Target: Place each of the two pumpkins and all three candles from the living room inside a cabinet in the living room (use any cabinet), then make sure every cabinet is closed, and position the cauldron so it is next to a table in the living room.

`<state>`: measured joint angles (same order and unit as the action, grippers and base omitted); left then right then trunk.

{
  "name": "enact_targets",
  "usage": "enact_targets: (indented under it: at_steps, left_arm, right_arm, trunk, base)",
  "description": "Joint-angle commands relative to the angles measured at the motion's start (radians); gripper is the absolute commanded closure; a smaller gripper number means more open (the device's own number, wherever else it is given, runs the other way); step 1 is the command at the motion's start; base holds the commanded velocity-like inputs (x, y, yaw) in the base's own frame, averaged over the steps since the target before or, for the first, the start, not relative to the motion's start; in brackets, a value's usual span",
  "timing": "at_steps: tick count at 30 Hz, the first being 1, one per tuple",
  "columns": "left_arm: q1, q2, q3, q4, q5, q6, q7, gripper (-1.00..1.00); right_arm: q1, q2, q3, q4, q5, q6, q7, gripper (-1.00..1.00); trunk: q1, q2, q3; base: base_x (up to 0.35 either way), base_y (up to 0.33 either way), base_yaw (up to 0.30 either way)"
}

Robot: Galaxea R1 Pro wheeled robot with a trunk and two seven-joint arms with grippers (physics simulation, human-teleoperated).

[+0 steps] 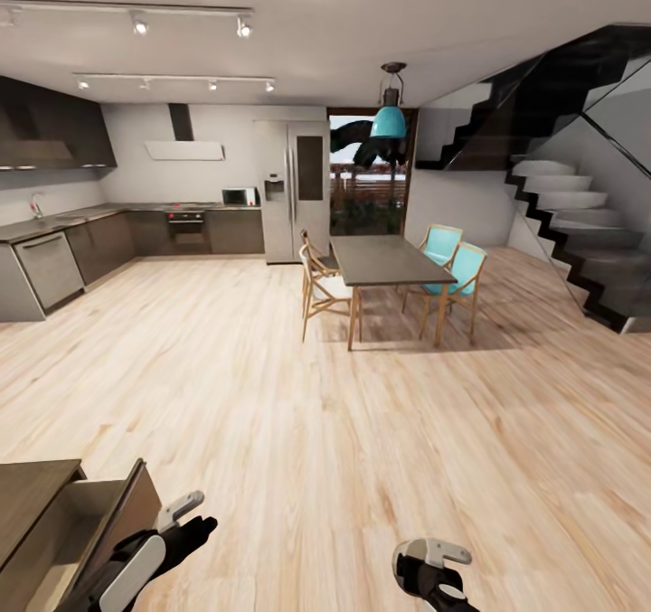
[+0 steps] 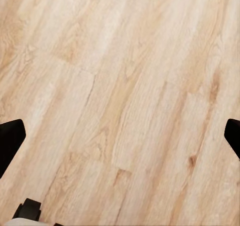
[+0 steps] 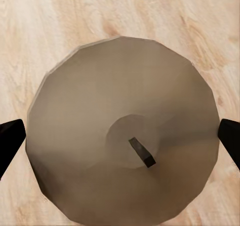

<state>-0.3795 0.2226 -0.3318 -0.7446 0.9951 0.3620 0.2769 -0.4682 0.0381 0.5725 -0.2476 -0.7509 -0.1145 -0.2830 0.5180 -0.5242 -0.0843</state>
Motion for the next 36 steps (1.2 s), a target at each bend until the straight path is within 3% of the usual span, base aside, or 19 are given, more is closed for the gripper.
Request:
enact_targets:
  at_steps: [1,36]
  left_arm:
    - [-0.001,0.002,-0.006,-0.002,0.011,0.000,0.010,-1.00]
    - [-0.001,0.000,-0.003,-0.001,0.012,-0.001,0.008,-1.00]
  right_arm:
    - [-0.001,-0.001,0.009,0.000,-0.009,-0.005,-0.004,1.00]
    - [-0.001,-0.006,0.007,0.005,-0.015,-0.049,-0.001,1.00]
  trunk:
    - [0.001,-0.002,-0.002]
    - [0.001,-0.002,-0.002]
  base:
    - [0.312,-0.080,0.000]
    - [0.298,-0.121,0.000]
